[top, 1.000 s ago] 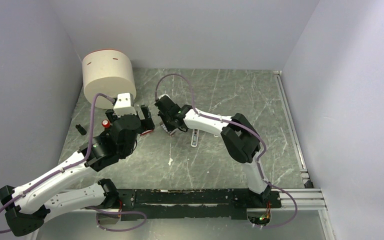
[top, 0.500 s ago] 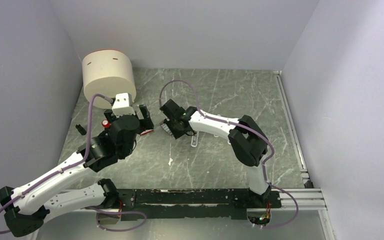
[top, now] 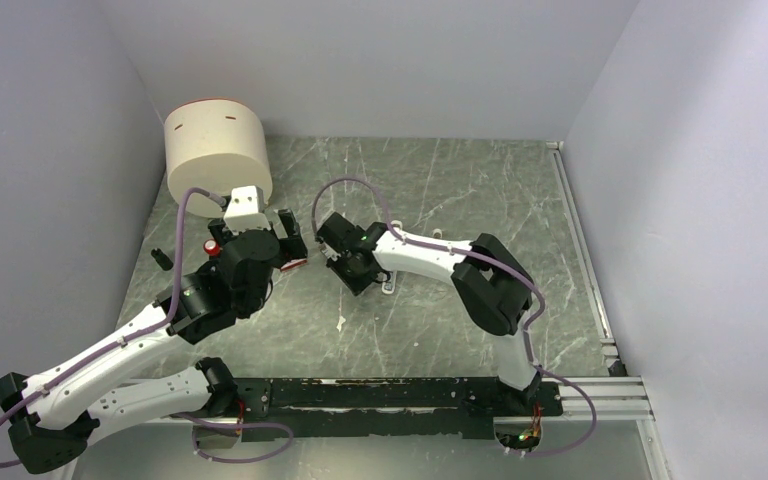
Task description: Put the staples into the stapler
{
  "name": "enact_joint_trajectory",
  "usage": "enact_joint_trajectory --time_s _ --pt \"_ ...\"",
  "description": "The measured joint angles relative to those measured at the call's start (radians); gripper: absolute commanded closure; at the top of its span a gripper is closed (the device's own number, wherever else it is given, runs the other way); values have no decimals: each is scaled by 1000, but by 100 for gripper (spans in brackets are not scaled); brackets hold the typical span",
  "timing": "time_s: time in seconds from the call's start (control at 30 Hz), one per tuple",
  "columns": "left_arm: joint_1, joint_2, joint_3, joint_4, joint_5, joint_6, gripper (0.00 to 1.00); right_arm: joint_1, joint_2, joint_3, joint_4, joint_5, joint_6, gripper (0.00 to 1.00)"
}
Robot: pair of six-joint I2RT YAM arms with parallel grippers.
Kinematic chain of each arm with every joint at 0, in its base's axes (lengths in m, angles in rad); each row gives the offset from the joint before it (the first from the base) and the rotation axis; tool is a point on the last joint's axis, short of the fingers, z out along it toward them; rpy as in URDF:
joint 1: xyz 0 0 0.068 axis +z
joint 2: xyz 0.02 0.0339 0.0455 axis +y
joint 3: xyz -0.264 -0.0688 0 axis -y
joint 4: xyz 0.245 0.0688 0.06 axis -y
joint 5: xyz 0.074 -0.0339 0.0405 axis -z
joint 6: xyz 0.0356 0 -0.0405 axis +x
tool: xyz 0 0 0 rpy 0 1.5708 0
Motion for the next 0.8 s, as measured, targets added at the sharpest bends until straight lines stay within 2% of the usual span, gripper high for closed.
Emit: enact_joint_trajectory --time_s 0.33,0.8 --pt "0 0 0 0 0 0 5 10 32 11 -22 11 1 57" --pt "0 0 0 0 0 0 5 10 32 13 -3 164 214 59"
